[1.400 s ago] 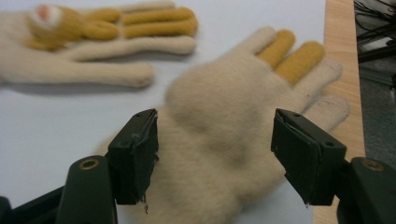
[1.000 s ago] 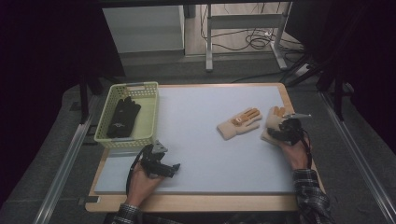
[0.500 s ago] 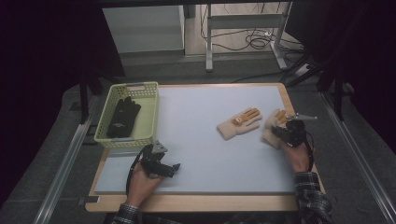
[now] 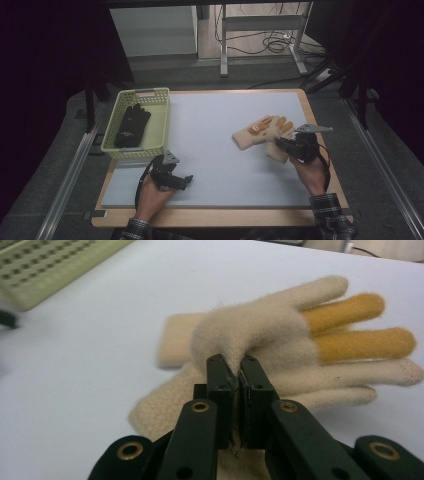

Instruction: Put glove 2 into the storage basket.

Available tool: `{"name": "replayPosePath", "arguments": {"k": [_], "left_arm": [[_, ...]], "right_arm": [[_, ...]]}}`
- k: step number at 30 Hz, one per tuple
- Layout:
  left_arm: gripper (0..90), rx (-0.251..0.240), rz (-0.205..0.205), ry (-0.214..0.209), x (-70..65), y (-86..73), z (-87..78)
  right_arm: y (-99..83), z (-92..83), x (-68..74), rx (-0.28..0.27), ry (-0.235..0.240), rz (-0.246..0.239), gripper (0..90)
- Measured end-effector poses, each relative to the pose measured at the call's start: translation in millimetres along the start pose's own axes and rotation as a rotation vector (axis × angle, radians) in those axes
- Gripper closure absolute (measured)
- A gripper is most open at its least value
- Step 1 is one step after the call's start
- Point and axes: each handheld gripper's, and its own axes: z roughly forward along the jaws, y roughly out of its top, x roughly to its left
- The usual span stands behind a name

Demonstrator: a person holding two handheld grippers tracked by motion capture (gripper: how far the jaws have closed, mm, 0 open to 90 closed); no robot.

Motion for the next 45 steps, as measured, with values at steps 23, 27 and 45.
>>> {"name": "replayPosePath", "arguments": {"k": [23, 27, 45], "left_arm": [[0.9, -0.002, 0.003, 0.001, -0.1, -0.1, -0.2], [0.9, -0.001, 0.003, 0.001, -0.1, -0.1, -0.2], [0.9, -0.001, 0.003, 0.000, -0.1, -0.1, -0.2]], "right_arm": [[-29.7, 78.9, 136.2, 0.144, 0.256, -0.170, 51.0], [-22.3, 59.3, 123.7, 0.105, 0.240, -0.145, 45.8], [-41.1, 58.1, 91.9, 0.116, 0.180, -0.142, 52.1]]}}
